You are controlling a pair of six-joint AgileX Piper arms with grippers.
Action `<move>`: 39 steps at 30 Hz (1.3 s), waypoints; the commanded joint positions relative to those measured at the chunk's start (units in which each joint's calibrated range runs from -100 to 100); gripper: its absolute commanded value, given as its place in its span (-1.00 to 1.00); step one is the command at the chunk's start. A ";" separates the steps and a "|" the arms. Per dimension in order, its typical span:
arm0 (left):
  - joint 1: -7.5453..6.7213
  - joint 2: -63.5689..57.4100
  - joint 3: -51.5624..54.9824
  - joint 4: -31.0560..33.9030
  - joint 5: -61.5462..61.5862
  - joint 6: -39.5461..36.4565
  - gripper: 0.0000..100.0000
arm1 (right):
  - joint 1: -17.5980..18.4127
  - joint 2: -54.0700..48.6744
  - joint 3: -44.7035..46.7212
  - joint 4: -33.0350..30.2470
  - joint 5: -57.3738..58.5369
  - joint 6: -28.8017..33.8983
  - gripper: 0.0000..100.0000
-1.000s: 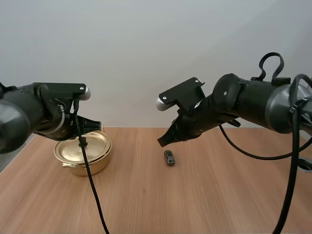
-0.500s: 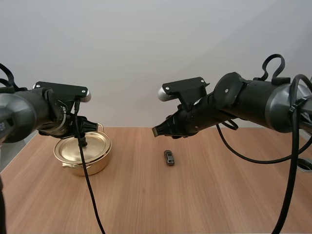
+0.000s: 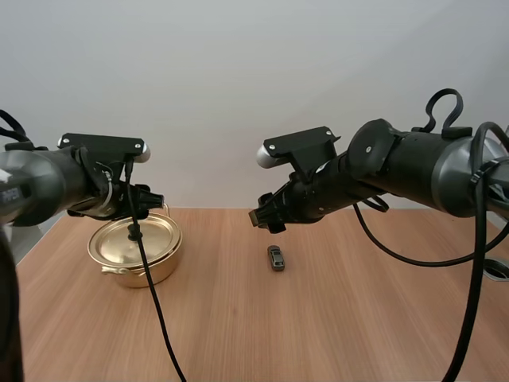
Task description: Open the pot, put the car inside, and close it
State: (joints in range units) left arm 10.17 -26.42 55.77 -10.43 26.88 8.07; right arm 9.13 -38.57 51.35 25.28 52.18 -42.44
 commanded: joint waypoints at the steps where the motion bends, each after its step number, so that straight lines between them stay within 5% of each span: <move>1: -0.03 3.84 -0.05 -0.01 -0.24 0.06 1.00 | 0.04 -0.03 -0.03 -0.96 0.70 -0.02 1.00; 13: -0.03 12.27 -0.05 -0.01 -12.73 1.03 1.00 | 0.04 -0.03 -0.03 -3.89 4.50 -0.02 1.00; 23: -6.09 13.93 -0.05 -0.01 -10.88 1.71 1.00 | 0.04 -0.03 -0.03 -3.77 4.66 -0.02 1.00; 39: -6.11 13.93 -0.05 -0.01 -11.13 0.27 1.00 | 0.04 -0.03 -0.03 -3.77 5.29 -0.02 1.00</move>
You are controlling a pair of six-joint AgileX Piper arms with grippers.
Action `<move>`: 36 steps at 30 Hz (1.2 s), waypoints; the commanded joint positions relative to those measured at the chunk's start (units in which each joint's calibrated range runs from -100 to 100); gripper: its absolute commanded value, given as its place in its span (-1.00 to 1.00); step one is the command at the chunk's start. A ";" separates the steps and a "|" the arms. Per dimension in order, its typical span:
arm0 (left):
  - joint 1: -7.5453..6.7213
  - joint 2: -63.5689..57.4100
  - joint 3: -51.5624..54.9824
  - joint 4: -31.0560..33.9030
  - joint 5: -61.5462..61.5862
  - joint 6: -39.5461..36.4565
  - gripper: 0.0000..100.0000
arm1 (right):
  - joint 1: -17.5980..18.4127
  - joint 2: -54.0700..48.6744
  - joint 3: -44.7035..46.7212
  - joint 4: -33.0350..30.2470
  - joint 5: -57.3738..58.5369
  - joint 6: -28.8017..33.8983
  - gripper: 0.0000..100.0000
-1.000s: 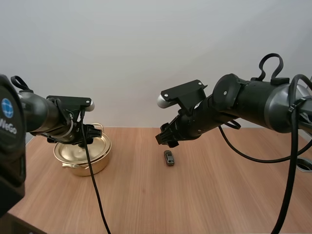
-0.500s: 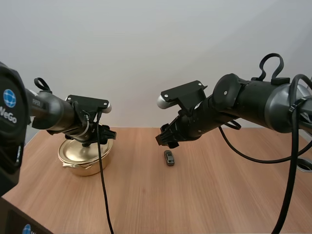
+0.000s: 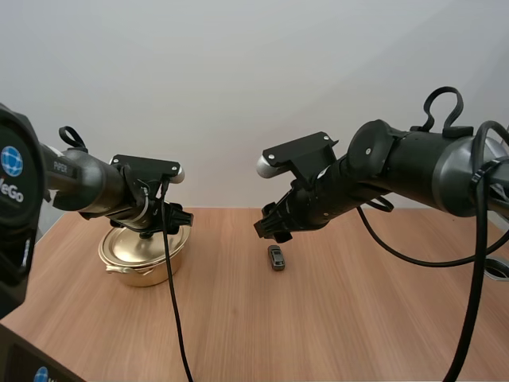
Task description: Open the pot, put the car inside, and close it
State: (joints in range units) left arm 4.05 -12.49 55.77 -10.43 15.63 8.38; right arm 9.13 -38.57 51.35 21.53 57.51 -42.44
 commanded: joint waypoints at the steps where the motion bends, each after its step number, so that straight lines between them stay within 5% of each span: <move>1: 0.01 0.00 -0.05 -0.01 0.33 -0.04 1.00 | 0.04 -0.03 -0.03 -0.02 -0.04 -0.02 1.00; 28: 0.10 4.14 -0.05 0.35 1.98 0.25 1.00 | 0.04 -0.03 -0.03 -0.39 1.59 -0.02 1.00; 34: 0.10 4.14 -0.05 0.35 1.30 -0.57 -0.92 | 0.04 -0.03 -0.03 -0.95 1.59 -0.02 1.00; 36: 0.10 4.14 -0.05 0.35 0.31 -0.83 -1.00 | 0.04 -0.03 -0.03 -1.27 1.59 -0.02 1.00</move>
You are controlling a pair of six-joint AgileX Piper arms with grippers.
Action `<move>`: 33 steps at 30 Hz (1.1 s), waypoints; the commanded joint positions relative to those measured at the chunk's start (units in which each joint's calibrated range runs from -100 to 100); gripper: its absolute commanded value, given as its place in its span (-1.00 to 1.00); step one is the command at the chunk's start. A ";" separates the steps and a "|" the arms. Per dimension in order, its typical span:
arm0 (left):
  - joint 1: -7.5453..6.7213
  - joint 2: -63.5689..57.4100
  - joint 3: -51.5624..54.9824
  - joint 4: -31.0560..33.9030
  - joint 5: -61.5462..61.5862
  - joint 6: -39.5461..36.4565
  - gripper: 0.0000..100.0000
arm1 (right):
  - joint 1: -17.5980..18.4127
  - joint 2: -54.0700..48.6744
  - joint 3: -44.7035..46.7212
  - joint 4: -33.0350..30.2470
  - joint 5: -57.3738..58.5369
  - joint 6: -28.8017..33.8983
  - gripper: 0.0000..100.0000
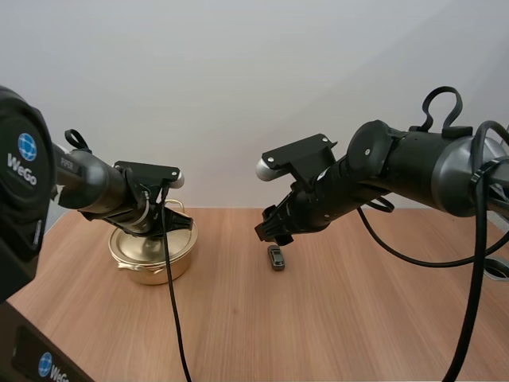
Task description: Open the pot, put the car inside, and close it
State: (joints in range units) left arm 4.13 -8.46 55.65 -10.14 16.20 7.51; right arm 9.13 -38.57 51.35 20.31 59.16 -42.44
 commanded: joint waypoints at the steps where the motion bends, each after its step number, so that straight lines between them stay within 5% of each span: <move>1: 0.02 -0.35 0.06 0.06 -0.88 0.04 -1.00 | 0.04 -0.03 -0.03 -0.04 -0.07 -0.02 1.00; 10: 0.02 -8.24 -4.00 0.06 -3.68 0.04 -1.00 | 0.04 -0.03 -0.03 -0.45 0.23 -0.02 1.00; 21: 0.02 -29.67 -9.96 0.15 21.03 0.04 -1.00 | 0.04 4.47 -0.03 -0.84 -9.25 -0.02 1.00; 33: 0.02 -51.96 -9.96 14.06 36.68 -6.85 -1.00 | 0.04 23.41 -0.03 -0.84 -18.45 -0.47 1.00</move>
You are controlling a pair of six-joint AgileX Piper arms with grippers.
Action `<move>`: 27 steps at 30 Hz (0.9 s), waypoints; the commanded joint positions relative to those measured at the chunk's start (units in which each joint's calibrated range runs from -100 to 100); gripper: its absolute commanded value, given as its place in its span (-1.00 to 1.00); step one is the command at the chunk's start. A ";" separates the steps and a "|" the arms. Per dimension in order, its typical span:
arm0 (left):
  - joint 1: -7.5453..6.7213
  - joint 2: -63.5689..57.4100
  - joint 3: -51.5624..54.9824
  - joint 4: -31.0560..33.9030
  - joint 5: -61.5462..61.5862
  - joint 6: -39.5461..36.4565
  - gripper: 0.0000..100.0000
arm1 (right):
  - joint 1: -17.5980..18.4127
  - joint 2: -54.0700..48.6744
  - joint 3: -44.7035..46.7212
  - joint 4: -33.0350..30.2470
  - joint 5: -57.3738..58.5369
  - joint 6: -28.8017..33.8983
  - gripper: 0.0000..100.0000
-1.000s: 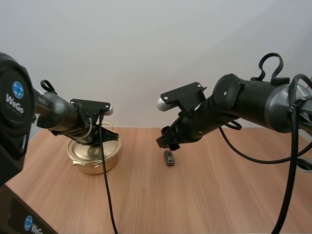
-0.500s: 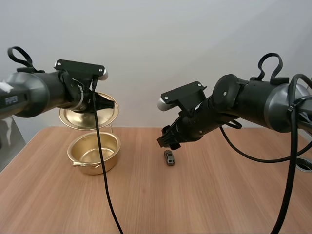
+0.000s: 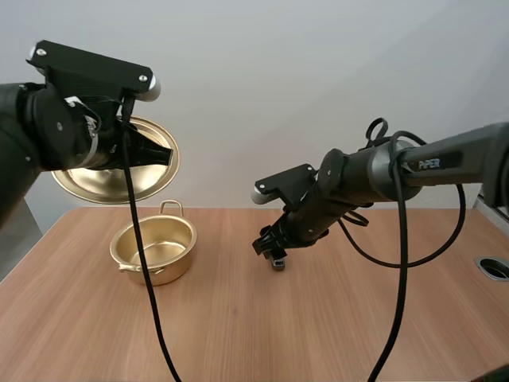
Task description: Open the pot, put the car inside, and close it
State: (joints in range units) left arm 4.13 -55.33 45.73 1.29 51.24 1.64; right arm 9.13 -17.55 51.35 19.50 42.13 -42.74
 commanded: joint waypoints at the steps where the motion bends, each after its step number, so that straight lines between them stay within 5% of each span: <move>1: 0.02 -6.30 -0.03 3.03 3.10 -1.10 -1.00 | 0.04 3.15 -0.03 -0.03 -2.37 -0.26 1.00; 27: 0.02 -19.81 -0.03 3.30 21.32 -1.13 -1.00 | 0.04 16.19 -1.61 2.94 -13.17 -7.04 1.00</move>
State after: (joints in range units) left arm 4.13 -75.14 45.73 4.55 72.46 0.50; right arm 9.13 -2.33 50.40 22.40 28.46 -49.68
